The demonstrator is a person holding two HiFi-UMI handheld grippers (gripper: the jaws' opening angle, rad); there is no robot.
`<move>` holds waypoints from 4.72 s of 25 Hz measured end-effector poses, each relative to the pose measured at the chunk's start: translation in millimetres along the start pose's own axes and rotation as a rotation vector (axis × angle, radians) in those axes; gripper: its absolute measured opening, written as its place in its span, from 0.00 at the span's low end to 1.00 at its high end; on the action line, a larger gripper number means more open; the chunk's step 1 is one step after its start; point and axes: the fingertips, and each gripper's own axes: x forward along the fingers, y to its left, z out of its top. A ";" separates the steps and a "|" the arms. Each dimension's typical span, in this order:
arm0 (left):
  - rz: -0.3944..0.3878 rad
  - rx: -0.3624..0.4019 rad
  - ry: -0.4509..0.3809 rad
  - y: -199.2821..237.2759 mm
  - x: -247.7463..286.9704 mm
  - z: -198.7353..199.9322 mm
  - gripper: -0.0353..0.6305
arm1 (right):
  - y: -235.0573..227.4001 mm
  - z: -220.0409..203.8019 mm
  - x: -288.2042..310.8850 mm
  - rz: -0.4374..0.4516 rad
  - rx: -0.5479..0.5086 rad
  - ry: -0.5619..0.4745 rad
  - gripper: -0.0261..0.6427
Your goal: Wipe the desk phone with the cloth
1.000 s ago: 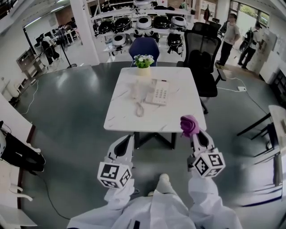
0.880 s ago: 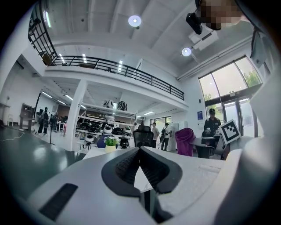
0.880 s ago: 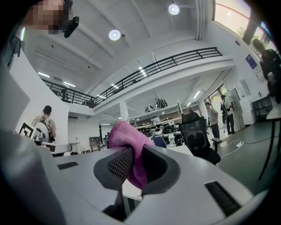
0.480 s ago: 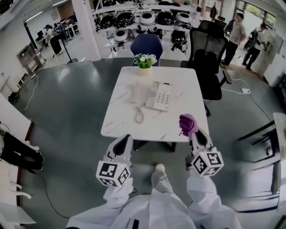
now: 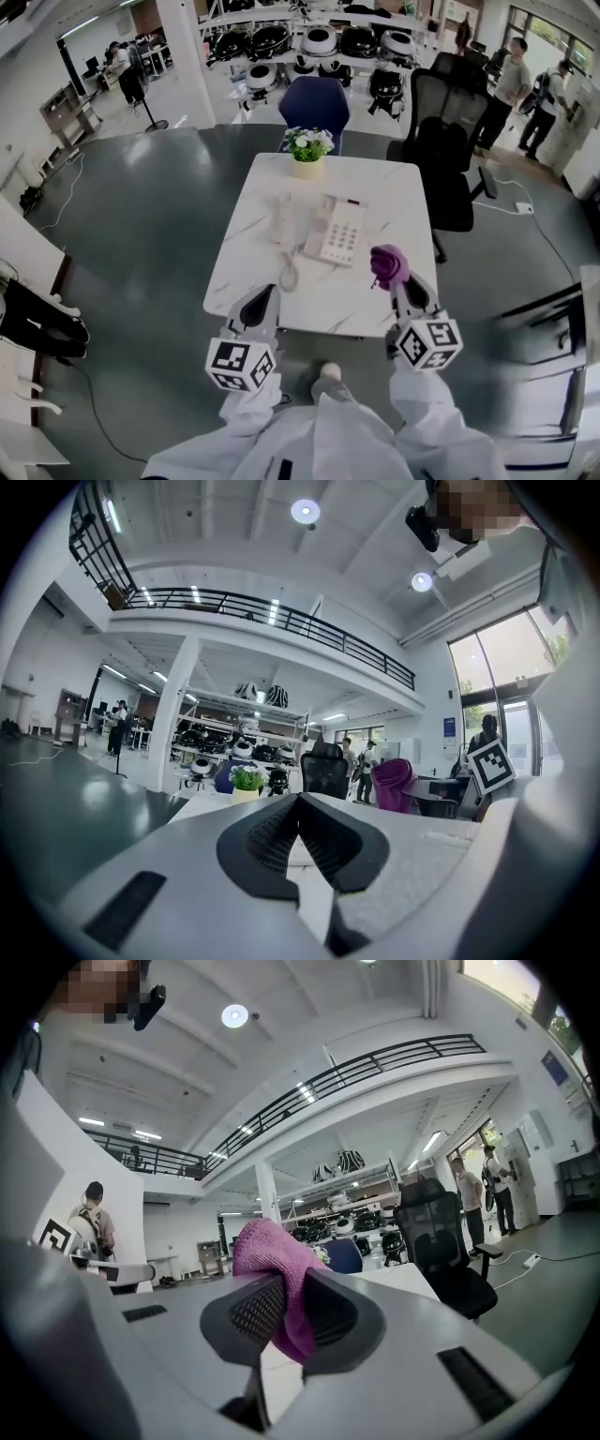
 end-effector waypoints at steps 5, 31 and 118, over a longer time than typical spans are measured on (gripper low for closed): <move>0.018 0.003 0.009 10.5 33.0 -0.3 0.05 | -19.2 1.3 33.8 0.012 0.009 0.009 0.09; -0.051 -0.037 0.171 46.0 159.4 -47.1 0.05 | -73.4 -27.0 171.8 -0.046 -0.030 0.107 0.09; -0.107 -0.132 0.331 53.3 213.3 -126.4 0.05 | -64.4 -160.7 272.0 0.053 -0.115 0.678 0.09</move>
